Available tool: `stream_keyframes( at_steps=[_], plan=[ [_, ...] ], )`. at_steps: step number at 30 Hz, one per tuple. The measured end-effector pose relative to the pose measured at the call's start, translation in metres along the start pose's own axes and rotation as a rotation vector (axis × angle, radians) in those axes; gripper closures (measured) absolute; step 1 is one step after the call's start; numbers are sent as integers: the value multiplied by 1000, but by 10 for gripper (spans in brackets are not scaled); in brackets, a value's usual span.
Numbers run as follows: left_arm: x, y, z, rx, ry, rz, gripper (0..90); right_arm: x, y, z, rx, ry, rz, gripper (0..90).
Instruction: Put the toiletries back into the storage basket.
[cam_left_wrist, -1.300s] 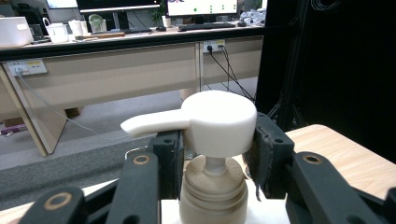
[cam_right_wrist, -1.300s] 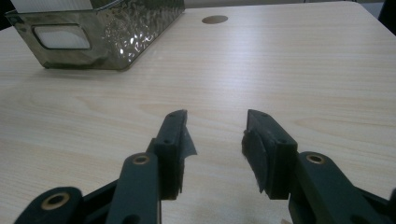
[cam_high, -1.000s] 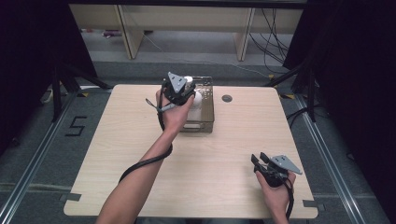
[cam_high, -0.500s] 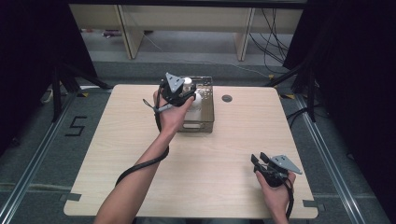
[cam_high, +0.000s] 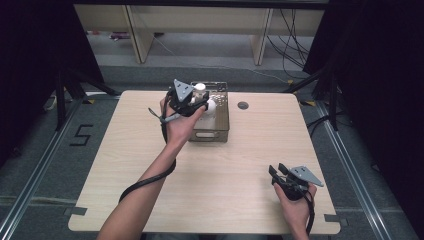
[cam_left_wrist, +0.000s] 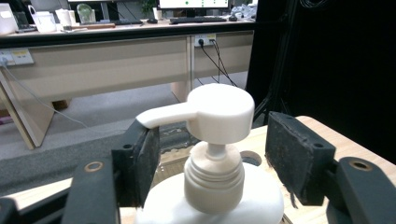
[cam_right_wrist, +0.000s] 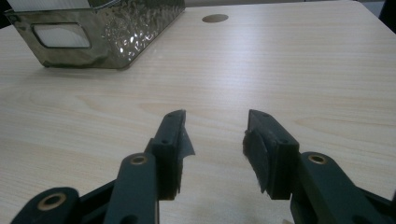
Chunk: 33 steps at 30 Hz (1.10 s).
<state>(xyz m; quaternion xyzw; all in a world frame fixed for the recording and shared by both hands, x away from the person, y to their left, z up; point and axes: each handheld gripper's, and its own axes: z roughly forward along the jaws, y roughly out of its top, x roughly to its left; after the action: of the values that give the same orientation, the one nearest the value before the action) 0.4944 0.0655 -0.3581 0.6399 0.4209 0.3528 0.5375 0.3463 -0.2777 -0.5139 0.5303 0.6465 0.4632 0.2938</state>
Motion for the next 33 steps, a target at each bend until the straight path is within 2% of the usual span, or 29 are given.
stream_keyframes(
  at_steps=[9, 19, 28, 29, 30, 32, 33],
  plan=[
    [7, 2, -17, -16, -19, -5, 330, 0, 0, 0, 1, -3, -6, 579],
    [12, -14, -37, 14, -66, 6, 335, 0, 0, 0, 9, -3, 0, 579],
    [17, -34, -57, 20, -70, 32, 333, 0, 0, 0, -2, -3, 3, 578],
    [17, -36, -58, 16, -71, 31, 334, 3, 0, -1, 16, -2, 50, 578],
    [19, -39, -61, 18, -70, 35, 334, 3, 0, -1, 16, -2, 49, 578],
    [23, -45, -67, 21, -66, 44, 334, 0, 0, 0, -2, -3, 3, 578],
    [24, -48, -69, 21, -65, 48, 334, 0, 0, 0, 2, -1, 2, 578]
  ],
)
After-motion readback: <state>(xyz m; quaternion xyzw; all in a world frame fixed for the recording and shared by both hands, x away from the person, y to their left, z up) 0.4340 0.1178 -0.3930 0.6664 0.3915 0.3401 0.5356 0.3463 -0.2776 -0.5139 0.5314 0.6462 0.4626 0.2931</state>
